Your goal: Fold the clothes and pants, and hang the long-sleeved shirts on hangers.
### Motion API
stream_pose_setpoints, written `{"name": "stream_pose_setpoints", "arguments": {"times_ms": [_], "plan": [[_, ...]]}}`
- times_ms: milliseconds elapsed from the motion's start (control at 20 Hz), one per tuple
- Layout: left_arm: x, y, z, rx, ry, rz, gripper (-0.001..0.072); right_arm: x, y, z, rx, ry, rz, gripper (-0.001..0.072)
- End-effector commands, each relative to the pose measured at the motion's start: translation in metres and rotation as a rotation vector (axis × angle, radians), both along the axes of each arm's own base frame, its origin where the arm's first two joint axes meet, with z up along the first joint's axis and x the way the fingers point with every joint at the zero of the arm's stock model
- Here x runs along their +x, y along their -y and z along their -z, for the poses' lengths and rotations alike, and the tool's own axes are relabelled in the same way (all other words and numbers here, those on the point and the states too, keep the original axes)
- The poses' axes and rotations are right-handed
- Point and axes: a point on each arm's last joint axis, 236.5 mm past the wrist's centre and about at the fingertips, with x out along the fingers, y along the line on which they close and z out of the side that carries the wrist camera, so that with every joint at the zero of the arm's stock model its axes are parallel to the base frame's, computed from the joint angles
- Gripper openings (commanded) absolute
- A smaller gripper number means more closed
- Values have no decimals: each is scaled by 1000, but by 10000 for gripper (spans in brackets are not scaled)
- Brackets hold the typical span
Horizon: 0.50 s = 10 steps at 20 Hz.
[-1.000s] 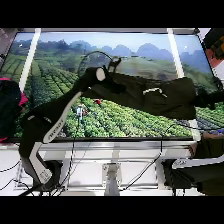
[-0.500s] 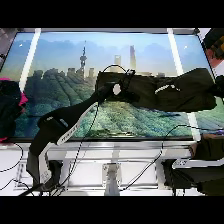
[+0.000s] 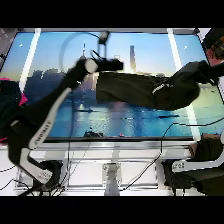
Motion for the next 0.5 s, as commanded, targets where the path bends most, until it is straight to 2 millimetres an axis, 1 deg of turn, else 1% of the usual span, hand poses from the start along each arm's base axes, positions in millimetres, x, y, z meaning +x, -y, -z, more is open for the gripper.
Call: {"name": "stream_pose_setpoints", "arguments": {"times_ms": [0,50,100,150,200,250,300,350,400,450], "plan": [[20,-86,-63,-6,91,-130,5,23,-93,-6,21,55,-90,22],[19,-102,-71,-4,90,-146,6,32,-129,-9,26,98,-133,21],[17,-111,-75,2,81,-153,5,40,-167,-11,35,147,-169,21],[13,-118,-74,12,63,-151,6,45,-205,-12,51,186,-195,21],[9,-121,-70,23,36,-143,6,47,-242,-9,69,217,-223,21],[4,-120,-64,34,11,-131,6,45,-283,-1,88,234,-262,21],[1,-118,-58,44,-14,-118,7,40,-322,12,105,235,-294,23],[-2,-118,-55,50,-27,-111,7,34,-355,27,119,230,-321,33],[-2,-117,-54,50,-29,-111,8,25,-385,42,130,226,-350,191],[-1,-117,-54,50,-28,-111,8,15,-412,54,140,225,-380,450]]}}
